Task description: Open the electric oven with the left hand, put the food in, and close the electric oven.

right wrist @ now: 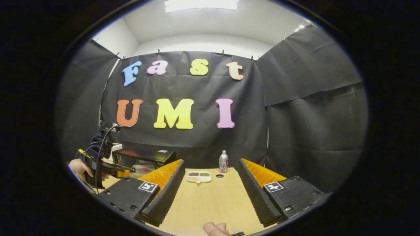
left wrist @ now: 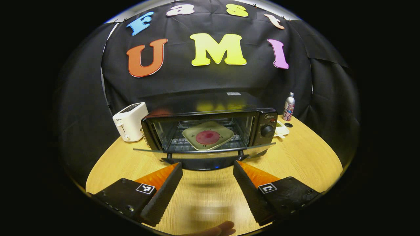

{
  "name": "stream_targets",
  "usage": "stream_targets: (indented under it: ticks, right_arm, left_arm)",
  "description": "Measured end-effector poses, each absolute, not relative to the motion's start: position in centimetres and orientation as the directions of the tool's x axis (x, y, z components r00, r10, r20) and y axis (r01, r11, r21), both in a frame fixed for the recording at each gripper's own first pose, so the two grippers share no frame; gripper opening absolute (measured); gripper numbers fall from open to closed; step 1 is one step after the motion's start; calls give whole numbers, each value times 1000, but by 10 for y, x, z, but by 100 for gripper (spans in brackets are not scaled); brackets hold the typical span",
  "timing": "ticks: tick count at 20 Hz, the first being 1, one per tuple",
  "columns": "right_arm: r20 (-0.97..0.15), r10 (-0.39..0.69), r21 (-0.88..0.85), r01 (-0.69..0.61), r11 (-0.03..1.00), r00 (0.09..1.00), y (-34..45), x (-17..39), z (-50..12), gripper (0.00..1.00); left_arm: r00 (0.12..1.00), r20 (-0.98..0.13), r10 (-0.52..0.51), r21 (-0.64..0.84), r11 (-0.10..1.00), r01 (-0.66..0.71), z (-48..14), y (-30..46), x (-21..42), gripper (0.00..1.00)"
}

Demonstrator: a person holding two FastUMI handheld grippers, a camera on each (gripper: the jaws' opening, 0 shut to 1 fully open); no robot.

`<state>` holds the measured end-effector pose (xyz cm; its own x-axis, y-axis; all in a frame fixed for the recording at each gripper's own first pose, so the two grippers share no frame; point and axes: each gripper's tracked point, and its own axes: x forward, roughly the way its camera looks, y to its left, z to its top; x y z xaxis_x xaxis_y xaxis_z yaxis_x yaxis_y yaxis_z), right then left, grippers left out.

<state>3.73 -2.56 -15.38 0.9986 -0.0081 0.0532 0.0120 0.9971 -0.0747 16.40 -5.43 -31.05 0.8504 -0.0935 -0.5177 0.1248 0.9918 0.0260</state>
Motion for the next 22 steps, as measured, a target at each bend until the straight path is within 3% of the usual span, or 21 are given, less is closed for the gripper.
stream_targets:
  ticks: [11, 22]
  right_arm:
    - [33, -7, -61, 9, 998, 999, -25, 33, -160, 100]
    - [46, -8, -44, 10, 999, 999, -26, 12, -147, 100]
  left_arm:
    - [871, -481, -100, 15, 992, 122, -303, -61, 180, 98]
    - [935, -346, -80, 75, 991, 112, -241, -49, 120, 97]
